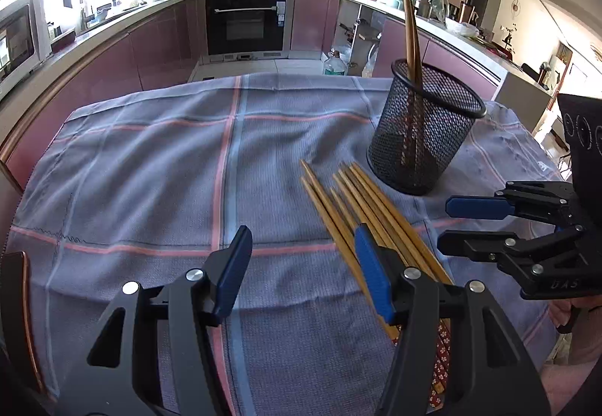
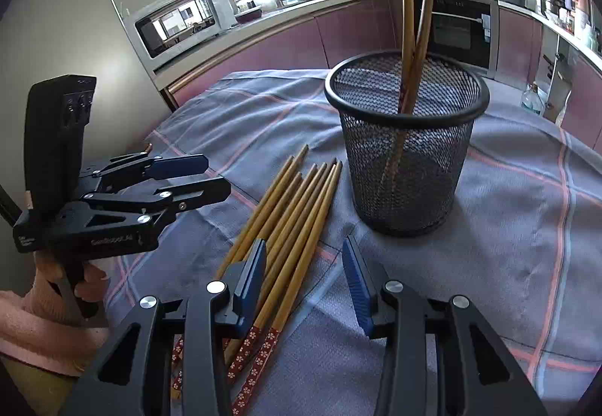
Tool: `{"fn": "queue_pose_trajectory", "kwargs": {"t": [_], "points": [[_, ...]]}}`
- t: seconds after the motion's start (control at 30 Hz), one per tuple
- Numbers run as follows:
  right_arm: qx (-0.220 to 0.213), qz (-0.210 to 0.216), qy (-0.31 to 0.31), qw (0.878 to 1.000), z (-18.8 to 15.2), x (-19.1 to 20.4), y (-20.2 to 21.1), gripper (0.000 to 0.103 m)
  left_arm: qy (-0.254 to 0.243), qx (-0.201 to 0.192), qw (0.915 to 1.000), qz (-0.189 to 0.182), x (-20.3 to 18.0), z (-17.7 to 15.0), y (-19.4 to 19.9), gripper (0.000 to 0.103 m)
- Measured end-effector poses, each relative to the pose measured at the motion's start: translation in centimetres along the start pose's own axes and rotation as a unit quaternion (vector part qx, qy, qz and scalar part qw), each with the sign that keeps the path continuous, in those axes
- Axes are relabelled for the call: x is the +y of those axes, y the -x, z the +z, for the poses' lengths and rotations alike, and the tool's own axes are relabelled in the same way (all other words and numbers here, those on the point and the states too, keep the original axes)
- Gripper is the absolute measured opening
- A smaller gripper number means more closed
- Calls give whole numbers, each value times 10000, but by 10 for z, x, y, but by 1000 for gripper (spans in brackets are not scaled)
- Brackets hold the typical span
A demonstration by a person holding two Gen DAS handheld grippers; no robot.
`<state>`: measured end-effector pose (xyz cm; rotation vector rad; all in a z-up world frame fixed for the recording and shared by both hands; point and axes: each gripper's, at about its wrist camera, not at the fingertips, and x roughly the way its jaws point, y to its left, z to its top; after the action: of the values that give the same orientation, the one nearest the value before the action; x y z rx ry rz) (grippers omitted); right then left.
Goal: Organize utensils
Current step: 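Return to the pile and grasp one chopstick with each tool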
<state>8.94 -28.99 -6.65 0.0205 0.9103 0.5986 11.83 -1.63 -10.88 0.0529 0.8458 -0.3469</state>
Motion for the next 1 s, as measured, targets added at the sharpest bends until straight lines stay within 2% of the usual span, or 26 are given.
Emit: {"fn": "queue_pose_trajectory", "kwargs": {"t": [0.47, 1.0], "points": [[114, -494, -17, 9987, -11, 9, -17, 32, -99, 342, 9994, 2, -22, -9, -16, 58], [181, -630, 32, 9978, -11, 9, -22, 27, -166, 462, 9988, -1, -24, -9, -21, 58]]}}
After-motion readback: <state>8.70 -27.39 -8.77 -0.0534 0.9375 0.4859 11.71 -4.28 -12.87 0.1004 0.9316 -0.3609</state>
